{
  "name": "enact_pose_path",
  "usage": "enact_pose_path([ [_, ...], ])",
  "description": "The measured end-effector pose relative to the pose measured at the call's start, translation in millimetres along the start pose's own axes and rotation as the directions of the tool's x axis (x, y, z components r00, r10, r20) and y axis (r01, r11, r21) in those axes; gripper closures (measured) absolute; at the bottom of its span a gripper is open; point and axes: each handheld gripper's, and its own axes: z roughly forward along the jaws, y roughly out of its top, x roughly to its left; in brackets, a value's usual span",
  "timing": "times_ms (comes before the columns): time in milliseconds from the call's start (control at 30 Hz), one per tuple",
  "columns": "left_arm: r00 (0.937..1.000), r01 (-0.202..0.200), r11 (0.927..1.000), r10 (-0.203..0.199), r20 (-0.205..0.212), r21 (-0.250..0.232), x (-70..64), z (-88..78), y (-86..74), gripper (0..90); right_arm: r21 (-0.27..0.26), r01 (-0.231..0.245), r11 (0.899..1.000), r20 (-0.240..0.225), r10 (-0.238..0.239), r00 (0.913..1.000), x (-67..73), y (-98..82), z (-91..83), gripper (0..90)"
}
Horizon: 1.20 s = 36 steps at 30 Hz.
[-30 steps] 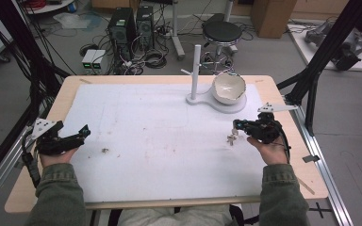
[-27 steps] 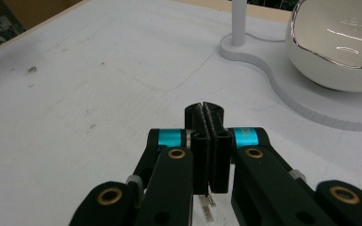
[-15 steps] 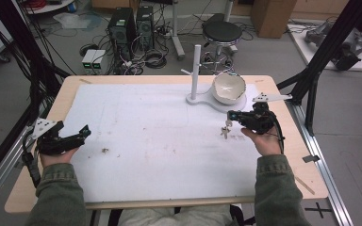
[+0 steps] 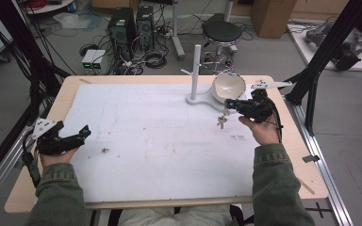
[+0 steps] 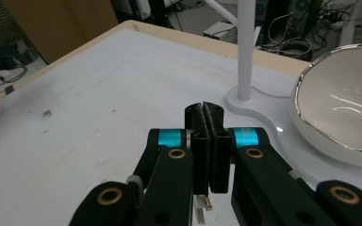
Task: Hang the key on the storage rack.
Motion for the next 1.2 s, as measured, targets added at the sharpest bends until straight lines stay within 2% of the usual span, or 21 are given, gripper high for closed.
enact_pose_path([
  [200, 1.0000, 0.000, 1.0000, 0.000, 0.002, 0.001, 0.2, 0.4, -0.2, 1.7, -0.002, 0.016, 1.000, 0.006, -0.016, 0.9998, 2.7, 15.3, -0.4, 89.8],
  [400, 1.0000, -0.003, 1.0000, 0.003, 0.001, 0.002, 0.0, 0.6, -0.4, 1.7, -0.019, 0.012, 1.000, -0.006, -0.012, 0.9999, 1.4, 28.8, 0.1, 89.8],
  [733, 1.0000, -0.001, 1.0000, 0.001, 0.001, 0.005, 1.0, 0.9, -0.6, 1.7, -0.034, 0.000, 0.999, -0.008, -0.001, 1.0000, -4.1, 50.5, 7.0, 89.8],
  [1200, 1.0000, -0.002, 1.0000, 0.002, 0.005, 0.009, 1.7, 2.4, -1.4, 1.7, -0.040, 0.012, 0.999, -0.010, -0.012, 0.9999, -3.0, 81.0, 22.4, 89.8],
])
